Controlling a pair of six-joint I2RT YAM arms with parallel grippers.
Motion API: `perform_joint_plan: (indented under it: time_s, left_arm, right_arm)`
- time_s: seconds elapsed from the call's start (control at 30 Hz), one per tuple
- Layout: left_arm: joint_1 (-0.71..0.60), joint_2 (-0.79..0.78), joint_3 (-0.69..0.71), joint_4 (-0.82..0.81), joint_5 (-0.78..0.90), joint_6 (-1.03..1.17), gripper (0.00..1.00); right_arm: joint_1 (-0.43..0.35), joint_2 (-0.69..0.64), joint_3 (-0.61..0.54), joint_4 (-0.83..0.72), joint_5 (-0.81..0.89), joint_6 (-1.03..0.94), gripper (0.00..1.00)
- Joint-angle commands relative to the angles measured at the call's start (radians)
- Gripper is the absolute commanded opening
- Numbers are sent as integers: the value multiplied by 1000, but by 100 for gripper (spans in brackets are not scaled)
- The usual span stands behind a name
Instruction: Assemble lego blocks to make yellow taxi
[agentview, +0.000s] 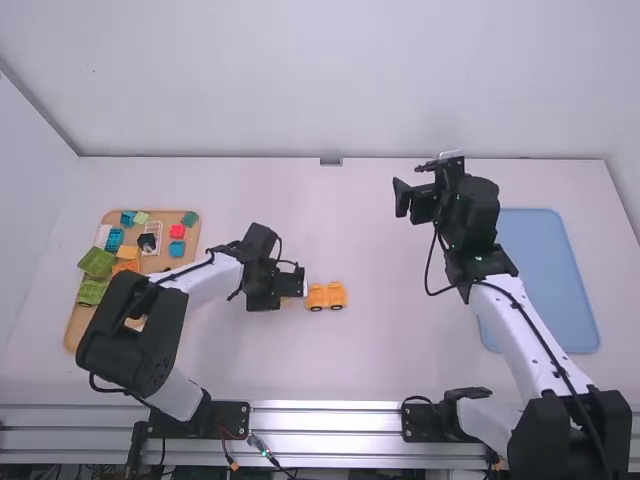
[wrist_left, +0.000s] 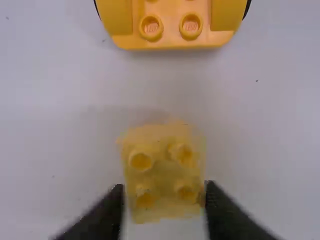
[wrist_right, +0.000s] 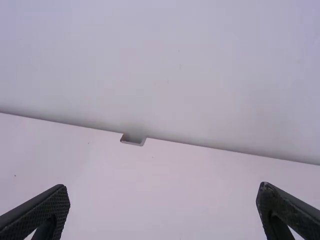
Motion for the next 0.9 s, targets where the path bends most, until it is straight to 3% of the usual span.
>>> perform_joint_plan:
  time_s: [0.0, 0.43, 0.53, 0.67, 0.87]
  left_arm:
    - [2, -1, -7, -7, 19, -5, 99]
    - [1, -1, -6, 177, -62, -110, 99]
    - [2, -10, -6, 227, -99, -241, 99]
    - [0, -56, -6, 219, -98, -356, 99]
    - [3, -163, -6, 135, -48, -272, 99]
  right_arm:
    - [1, 8, 30, 2, -2, 0, 99]
    - [1, 8, 30, 10, -3, 0, 99]
    - [1, 8, 30, 13, -2, -1, 99]
    - [-1, 8, 30, 26, 1, -6, 99]
    - [1, 8, 30, 25, 0, -45, 99]
